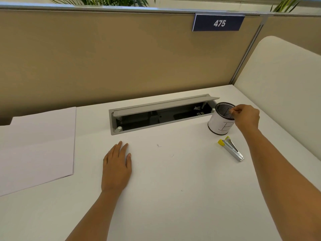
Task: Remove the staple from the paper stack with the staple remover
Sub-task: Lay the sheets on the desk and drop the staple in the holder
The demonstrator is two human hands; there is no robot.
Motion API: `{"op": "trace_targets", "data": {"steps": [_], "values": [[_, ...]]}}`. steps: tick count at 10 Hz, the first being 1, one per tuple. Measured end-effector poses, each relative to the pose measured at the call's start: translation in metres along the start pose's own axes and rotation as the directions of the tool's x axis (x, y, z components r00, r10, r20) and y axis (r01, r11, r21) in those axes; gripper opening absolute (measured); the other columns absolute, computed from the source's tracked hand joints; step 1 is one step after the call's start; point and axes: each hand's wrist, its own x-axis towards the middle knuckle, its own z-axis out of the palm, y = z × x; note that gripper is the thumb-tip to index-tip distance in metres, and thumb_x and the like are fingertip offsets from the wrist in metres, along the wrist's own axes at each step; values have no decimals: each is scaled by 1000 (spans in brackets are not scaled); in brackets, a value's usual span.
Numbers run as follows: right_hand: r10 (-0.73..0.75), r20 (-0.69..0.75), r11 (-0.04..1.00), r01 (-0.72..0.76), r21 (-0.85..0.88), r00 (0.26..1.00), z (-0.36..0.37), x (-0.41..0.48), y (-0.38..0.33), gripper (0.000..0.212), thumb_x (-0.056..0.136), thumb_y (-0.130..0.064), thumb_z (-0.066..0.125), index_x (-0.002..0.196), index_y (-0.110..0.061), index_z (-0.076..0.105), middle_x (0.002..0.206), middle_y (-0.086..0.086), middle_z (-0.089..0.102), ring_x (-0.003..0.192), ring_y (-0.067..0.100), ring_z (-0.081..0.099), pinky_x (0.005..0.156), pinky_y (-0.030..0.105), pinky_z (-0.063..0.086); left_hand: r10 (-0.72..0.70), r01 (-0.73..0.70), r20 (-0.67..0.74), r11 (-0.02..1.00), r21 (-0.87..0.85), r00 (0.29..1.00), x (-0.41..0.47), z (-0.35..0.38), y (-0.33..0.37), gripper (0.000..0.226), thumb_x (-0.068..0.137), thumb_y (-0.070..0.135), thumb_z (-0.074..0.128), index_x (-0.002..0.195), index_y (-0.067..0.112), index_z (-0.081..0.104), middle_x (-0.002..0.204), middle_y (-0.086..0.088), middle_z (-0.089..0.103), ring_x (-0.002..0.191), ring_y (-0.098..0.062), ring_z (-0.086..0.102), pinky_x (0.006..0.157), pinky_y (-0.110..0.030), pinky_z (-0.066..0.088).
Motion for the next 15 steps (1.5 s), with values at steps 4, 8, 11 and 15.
{"op": "trace_targets", "data": {"steps": [4, 8, 11, 15], "values": [[-280, 320, 951, 216, 221, 905, 62, -125, -21, 14, 76, -12, 73, 89, -6, 73, 86, 10, 72, 65, 5, 59, 64, 2, 41, -8, 9, 10, 1000, -23, 1000, -1, -1, 0, 45, 98, 29, 33, 142, 19, 35, 153, -2, 29, 143, -20, 23, 117, -36, 15], [-332, 468, 943, 279, 182, 819, 92, -164, -29, 5, 82, -9, 65, 84, -8, 69, 88, 4, 69, 69, 9, 55, 60, 5, 37, -2, 2, 7, 1000, -23, 1000, -1, -1, 1, 45, 98, 29, 33, 142, 19, 35, 153, -2, 29, 143, -20, 23, 117, -35, 15], [-299, 459, 949, 211, 233, 837, 117, -155, -63, 28, 84, -15, 66, 112, -9, 67, 107, 12, 68, 94, 22, 63, 92, 22, 45, -1, 1, 0, 1000, -20, 1000, -1, -1, 1, 45, 98, 29, 33, 142, 19, 35, 153, -2, 29, 143, -20, 23, 116, -34, 14], [-394, 483, 917, 369, 152, 782, 127, -158, -71, 18, 90, -18, 57, 99, -5, 67, 103, 12, 66, 90, 21, 62, 76, 16, 42, -10, 10, 9, 999, -31, 1000, -1, -1, 1, 46, 98, 32, 30, 143, 20, 33, 154, -2, 27, 143, -20, 21, 116, -34, 13]]}}
